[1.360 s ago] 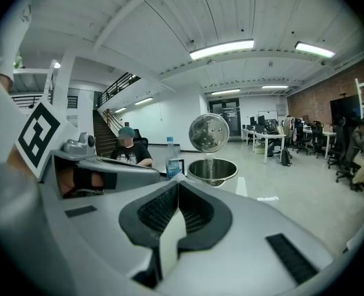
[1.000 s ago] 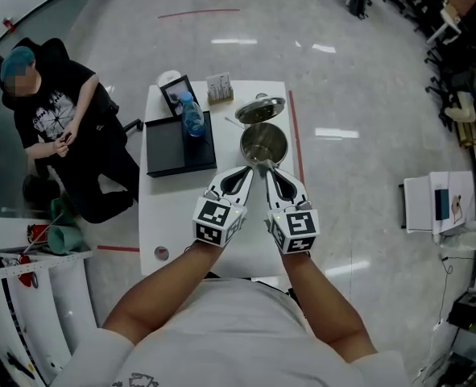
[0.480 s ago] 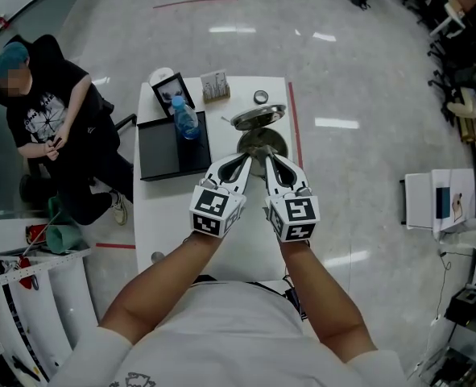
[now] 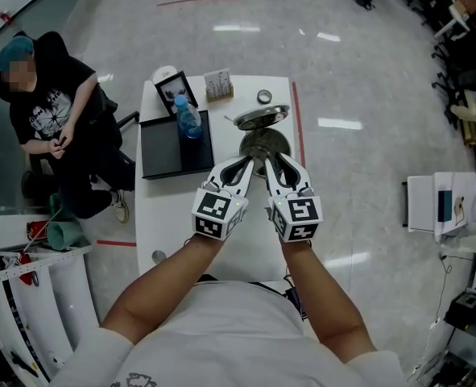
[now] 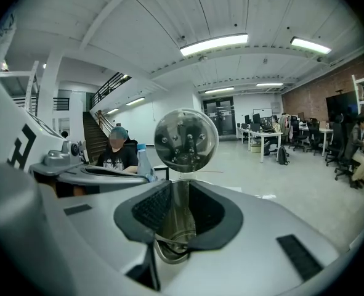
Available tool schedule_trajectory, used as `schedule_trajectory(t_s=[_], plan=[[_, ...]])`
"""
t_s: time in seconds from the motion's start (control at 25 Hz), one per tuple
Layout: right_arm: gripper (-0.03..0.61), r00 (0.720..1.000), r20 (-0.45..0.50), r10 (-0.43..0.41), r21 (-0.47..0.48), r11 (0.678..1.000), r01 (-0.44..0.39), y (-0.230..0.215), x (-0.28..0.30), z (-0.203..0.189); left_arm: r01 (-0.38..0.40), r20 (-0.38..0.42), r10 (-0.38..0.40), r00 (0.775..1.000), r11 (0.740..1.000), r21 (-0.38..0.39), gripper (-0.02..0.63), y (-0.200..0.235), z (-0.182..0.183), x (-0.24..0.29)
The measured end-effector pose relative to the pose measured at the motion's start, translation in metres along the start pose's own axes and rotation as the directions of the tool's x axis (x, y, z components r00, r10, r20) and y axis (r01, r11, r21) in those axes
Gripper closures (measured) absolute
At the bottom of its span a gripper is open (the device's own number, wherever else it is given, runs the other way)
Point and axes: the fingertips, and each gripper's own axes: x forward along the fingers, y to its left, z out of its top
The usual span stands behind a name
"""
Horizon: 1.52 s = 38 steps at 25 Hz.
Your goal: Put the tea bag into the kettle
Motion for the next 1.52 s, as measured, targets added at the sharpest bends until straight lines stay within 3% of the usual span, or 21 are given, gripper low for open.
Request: schedule_trajectory(t_s=[0.4,0.56,0.76,1.24,1.52], plan=[[0.499,1.000,0.024,0.009,-0.058,0.998,-0.007,0.016,-0.024,0.004,-0.007,0.023,0.007,1.000,1.000,0.002,0.603,-0.015,0.005,-0.013],[0.534,0.999,0.039,0.019,-0.059,0.998,-0.016,0.025,-0.042,0.003,-0.013,0.033,0.013,0.999,1.000,0.013,0.603,-0.026,0.007,-0.026],[0.568,0.996,0.071,0.045,-0.061,0.997,-0.041,0.037,-0.072,0.002,-0.024,0.049,0.023,0.999,1.000,0.018,0.603,-0.049,0.007,-0.045],[0.568,0.982,0.102,0.156,-0.022,0.988,-0.155,0.080,-0.137,-0.017,-0.066,0.067,0.064,0.996,0.997,0.032,0.603,-0.095,-0.013,-0.104],[0.568,0.976,0.128,0.176,-0.034,0.984,-0.173,0.112,-0.161,-0.020,-0.062,0.073,0.061,0.995,0.998,0.015,0.603,-0.102,-0.021,-0.143]])
